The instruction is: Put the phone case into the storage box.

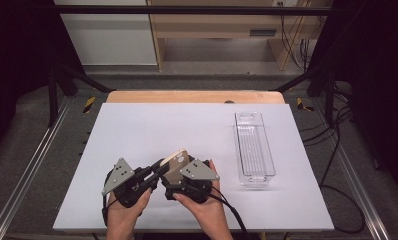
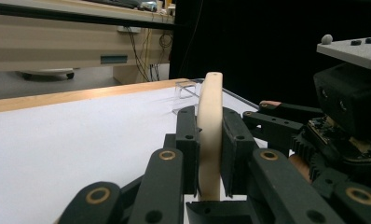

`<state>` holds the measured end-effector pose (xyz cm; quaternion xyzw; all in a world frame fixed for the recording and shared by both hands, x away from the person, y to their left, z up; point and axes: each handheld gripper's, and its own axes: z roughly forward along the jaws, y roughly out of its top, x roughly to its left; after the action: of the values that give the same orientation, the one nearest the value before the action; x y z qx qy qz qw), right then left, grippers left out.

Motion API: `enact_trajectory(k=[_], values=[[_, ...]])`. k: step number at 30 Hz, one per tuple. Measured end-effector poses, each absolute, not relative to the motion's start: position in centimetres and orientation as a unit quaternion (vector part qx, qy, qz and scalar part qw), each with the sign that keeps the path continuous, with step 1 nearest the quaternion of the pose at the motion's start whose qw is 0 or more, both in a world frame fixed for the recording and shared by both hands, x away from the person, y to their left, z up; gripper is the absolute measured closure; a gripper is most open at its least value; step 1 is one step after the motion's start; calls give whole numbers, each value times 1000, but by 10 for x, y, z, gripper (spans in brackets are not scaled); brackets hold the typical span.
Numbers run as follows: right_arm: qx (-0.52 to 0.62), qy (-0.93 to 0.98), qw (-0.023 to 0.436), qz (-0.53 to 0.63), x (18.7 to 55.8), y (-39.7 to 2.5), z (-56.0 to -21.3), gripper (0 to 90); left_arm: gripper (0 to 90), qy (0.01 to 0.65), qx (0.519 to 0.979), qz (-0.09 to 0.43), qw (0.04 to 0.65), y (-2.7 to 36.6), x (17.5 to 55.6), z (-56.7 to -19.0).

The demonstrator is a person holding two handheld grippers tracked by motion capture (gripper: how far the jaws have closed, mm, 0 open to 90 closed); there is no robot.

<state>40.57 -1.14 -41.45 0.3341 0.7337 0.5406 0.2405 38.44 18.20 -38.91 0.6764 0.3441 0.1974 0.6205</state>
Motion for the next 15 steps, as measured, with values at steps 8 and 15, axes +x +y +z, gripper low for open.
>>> enact_trajectory(k=[8,15], values=[[335,730,245,542,406,-11,-416,91,794,344,676,195,621,182,384,-389],[336,730,244,543,406,-10,-417,96,794,345,677,195,621,182,384,-389]])
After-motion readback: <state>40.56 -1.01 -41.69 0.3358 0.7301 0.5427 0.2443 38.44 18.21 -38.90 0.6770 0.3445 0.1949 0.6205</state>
